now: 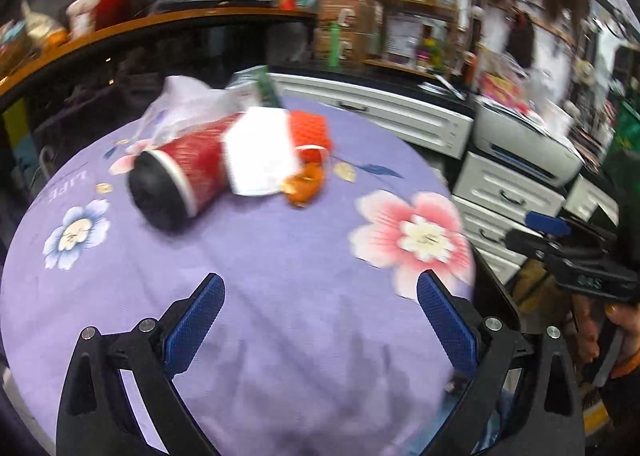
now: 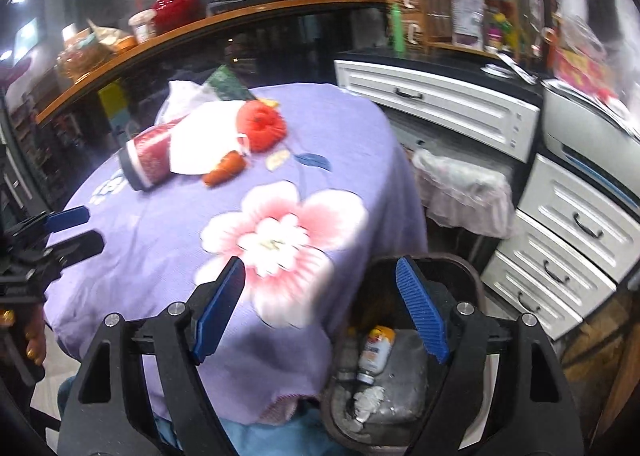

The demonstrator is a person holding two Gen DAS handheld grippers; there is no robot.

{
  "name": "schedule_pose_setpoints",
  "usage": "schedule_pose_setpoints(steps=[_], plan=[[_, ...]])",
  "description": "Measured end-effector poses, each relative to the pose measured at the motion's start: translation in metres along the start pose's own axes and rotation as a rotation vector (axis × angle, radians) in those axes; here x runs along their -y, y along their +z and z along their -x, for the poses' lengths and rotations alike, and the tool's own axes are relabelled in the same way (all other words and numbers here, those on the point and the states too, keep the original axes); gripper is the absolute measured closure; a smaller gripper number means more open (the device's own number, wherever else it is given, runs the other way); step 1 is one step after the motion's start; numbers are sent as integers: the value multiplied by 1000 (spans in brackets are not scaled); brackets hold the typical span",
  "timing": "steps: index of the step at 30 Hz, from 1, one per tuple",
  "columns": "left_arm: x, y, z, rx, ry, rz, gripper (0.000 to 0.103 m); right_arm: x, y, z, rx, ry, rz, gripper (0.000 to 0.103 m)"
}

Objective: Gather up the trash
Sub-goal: 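Move the left tool back to the table and grasp the white mask strap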

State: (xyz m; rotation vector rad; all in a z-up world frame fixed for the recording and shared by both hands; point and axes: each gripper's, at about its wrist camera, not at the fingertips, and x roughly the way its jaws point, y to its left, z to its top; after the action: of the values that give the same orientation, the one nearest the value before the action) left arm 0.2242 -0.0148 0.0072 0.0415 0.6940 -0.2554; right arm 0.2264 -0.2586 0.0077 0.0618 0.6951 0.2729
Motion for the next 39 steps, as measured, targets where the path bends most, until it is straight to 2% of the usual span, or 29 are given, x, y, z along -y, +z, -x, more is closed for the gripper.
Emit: schedule_pose_setpoints(steps=[3,5,7,12,20,24,33,34,37,39], plan=[[-23,10,-11,2,16,52,22,-13,10,-8,-2,36,10,25],[-35,17,-22,-15,-6,112,31,-22,18,-12,2,54,22,25],[-45,23,-37,-28,-25,163,36,-29,24,-15,9,59,37,25],[-55,34,-72,-74,-22,215,45,-38,32,-19,19,71,65,25],[-60,50,-106,-93,-4,246,50,-32,33,-32,0,74,81,25],[-66,56,-117,-89,29,262,53,-35,36,-37,-2,86,85,25],[-72,58,-120,-71,-7,303,80,-47,49,-63,-15,96,123,25],[-70,58,-119,-65,-14,300,89,-49,50,-67,-20,98,123,25],[-65,57,-118,-42,-25,279,97,-53,54,-78,-33,99,119,25],[-62,58,-115,-32,-42,267,98,-56,55,-82,-38,104,120,25]])
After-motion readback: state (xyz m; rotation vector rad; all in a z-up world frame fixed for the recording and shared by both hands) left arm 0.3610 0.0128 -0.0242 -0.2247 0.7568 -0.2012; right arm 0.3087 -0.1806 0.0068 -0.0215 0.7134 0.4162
